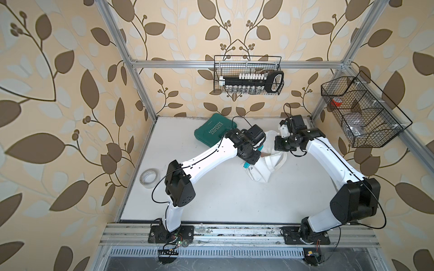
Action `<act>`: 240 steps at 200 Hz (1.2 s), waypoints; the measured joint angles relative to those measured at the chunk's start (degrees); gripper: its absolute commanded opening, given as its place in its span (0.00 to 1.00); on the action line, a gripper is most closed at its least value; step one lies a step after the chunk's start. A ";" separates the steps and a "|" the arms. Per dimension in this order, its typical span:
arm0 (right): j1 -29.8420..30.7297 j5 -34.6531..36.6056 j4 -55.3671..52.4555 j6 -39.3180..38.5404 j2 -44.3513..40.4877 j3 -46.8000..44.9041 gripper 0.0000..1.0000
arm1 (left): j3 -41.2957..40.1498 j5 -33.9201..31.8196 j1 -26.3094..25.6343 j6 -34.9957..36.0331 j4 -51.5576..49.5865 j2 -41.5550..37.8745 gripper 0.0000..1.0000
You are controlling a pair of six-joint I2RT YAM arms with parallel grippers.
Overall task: Place the art knife into the pouch
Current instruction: Place the utility knife in the pouch.
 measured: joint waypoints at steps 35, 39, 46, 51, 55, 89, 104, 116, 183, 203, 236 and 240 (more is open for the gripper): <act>1.07 0.00 -0.37 0.00 -2.60 -1.62 0.00 | 6.01 0.83 0.00 1.64 -0.35 4.07 0.22; 1.16 -0.02 -0.46 0.00 -2.97 -1.68 0.00 | 6.64 0.83 0.00 1.88 -0.37 4.44 0.23; 1.22 -0.02 -0.63 0.00 -3.50 -1.73 0.00 | 7.61 0.85 0.00 2.34 -0.37 5.07 0.23; 1.25 -0.02 -0.79 0.00 -3.89 -1.73 0.00 | 8.28 0.85 0.02 2.56 -0.37 5.49 0.23; 1.29 -0.04 -0.92 0.00 -4.17 -1.73 0.00 | 8.79 0.85 0.00 2.69 -0.37 5.81 0.23; 1.73 -0.17 -1.97 0.00 -6.71 -1.79 0.00 | 14.58 0.92 0.02 4.17 -1.38 9.40 0.23; 2.21 -0.22 -2.25 0.00 -7.61 -2.05 0.00 | 16.74 0.94 0.26 4.63 -1.79 10.95 0.23; 2.56 -0.22 -2.34 -0.02 -8.15 -2.62 0.00 | 18.69 0.96 0.26 5.20 -2.36 12.04 0.24; 4.96 -0.22 -2.36 -0.20 -9.11 -5.57 0.00 | 23.26 2.27 0.31 6.25 -3.74 13.99 0.25; 5.81 -0.20 -2.32 -0.20 -9.11 -5.60 0.00 | 23.41 2.51 0.39 6.25 -3.78 14.01 0.25; 6.32 -0.02 -2.38 -0.13 -9.31 -5.60 0.00 | 23.41 3.45 0.70 6.23 -3.28 14.19 0.31; 6.32 -0.02 -2.40 -0.13 -9.42 -5.60 0.00 | 23.37 3.50 0.76 6.19 -2.99 14.19 0.32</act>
